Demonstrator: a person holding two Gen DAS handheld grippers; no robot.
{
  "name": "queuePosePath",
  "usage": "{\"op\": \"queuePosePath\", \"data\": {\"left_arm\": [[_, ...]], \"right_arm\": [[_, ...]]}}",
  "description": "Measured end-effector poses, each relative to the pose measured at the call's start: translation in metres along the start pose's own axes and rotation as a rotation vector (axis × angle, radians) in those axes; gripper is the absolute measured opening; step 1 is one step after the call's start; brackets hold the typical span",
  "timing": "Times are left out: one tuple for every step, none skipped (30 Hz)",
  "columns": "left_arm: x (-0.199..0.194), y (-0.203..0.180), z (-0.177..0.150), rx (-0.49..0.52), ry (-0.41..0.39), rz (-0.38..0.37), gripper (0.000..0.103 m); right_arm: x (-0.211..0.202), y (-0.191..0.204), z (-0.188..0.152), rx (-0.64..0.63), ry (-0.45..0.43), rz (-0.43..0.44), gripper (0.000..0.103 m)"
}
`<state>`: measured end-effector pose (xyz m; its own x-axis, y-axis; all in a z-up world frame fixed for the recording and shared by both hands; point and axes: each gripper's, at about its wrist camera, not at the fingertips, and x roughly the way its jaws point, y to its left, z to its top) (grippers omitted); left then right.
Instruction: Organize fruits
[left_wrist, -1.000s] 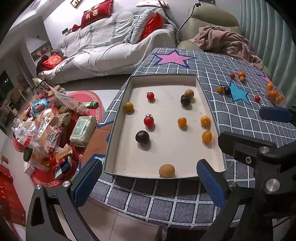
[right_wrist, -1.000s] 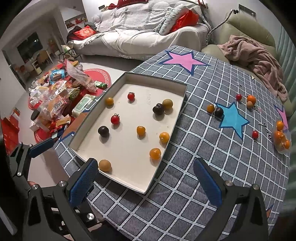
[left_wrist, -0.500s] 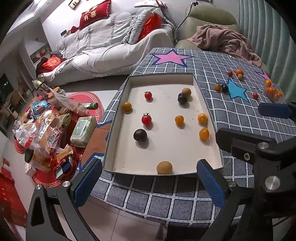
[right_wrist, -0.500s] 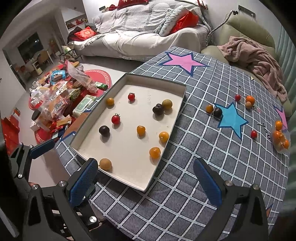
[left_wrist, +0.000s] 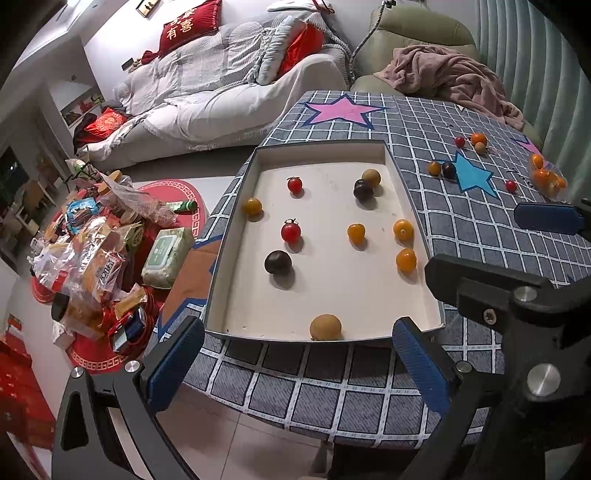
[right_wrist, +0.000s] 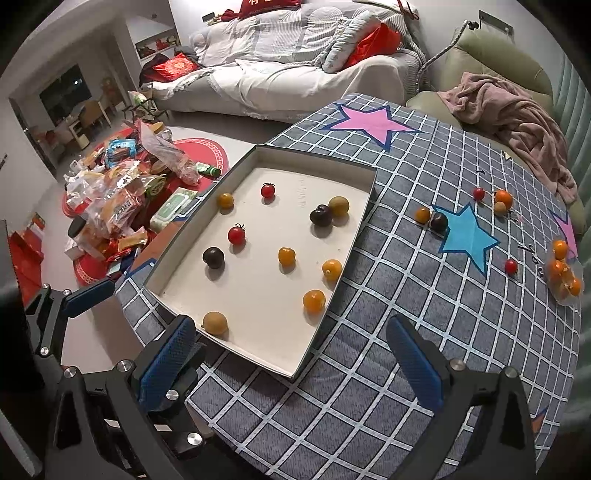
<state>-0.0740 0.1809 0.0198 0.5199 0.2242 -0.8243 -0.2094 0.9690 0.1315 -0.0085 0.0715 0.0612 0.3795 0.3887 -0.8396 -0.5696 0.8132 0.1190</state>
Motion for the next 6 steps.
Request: {"op": "queuePosePath", "data": {"left_arm": [[-0.0004, -0.0003, -0.0005, -0.001, -0.004, 0.003, 0.102], [-0.0010, -0.0009, -0.0009, -0.001, -0.007, 0.007, 0.102], [-0.0016, -0.0019, -0.0013, 0.003, -0.008, 0.009, 0.102], [-0.0017, -0.0025, -0.0015, 0.005, -0.007, 0.008, 0.102], [-0.0018, -0.0034, -0.0018, 0.006, -0.005, 0.009, 0.103], [-0.0018, -0.0042, -0.0020, 0.008, -0.002, 0.011, 0.103]], "right_arm": [[0.0004, -0.0004, -0.0001, 0.000, 0.000, 0.002, 0.103], [-0.0001, -0.0008, 0.0000, 0.001, -0.001, 0.006, 0.103], [0.0007, -0.0012, -0.0007, 0.001, -0.001, 0.008, 0.103], [0.0008, -0.0015, -0.0006, 0.000, 0.000, 0.010, 0.103], [0.0012, -0.0017, -0.0012, -0.001, 0.000, 0.011, 0.103], [0.0013, -0.0022, -0.0014, -0.002, -0.001, 0.012, 0.103]]}}
